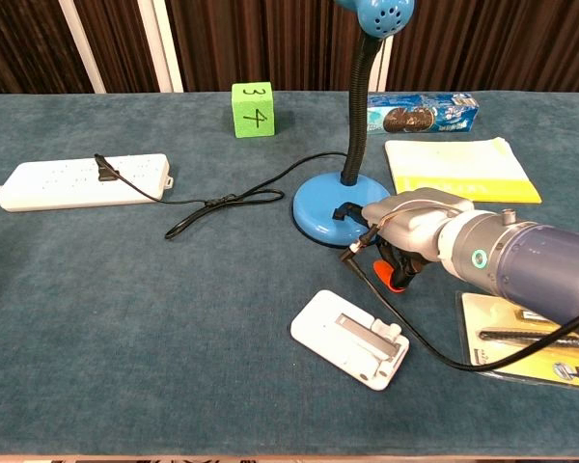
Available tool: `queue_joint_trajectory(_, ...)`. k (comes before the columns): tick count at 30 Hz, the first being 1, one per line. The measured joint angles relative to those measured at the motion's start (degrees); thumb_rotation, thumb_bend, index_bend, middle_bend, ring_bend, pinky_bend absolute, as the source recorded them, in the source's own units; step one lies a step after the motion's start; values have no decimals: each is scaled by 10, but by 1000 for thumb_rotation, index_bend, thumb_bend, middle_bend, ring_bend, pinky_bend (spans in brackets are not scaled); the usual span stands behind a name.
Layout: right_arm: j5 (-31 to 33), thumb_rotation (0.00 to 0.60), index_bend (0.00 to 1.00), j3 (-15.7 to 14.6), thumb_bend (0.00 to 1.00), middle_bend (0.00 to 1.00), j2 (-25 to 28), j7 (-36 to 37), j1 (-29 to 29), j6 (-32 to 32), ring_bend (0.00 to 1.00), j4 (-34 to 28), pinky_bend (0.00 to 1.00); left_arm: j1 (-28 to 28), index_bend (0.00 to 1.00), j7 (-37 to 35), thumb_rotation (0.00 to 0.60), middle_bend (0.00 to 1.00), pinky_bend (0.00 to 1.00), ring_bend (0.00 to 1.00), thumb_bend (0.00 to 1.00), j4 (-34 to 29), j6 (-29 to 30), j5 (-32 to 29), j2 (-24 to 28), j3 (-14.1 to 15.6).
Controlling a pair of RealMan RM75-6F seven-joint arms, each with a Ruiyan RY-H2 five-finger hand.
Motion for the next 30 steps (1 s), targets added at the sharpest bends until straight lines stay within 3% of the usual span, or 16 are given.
queue_joint_trajectory(15, -47, 600, 0, -26, 613, 619, -27, -48, -11, 37, 728, 17, 1000, 0, 172, 5, 600, 22, 0, 0, 424, -1, 1, -3, 0, -1)
queue_joint_trajectory(30, -56, 600, 0, -8, 613, 619, -34, -59, -21, 41, 728, 30, 1000, 1, 172, 7, 600, 22, 0, 0, 424, -3, 2, -6, 0, -2)
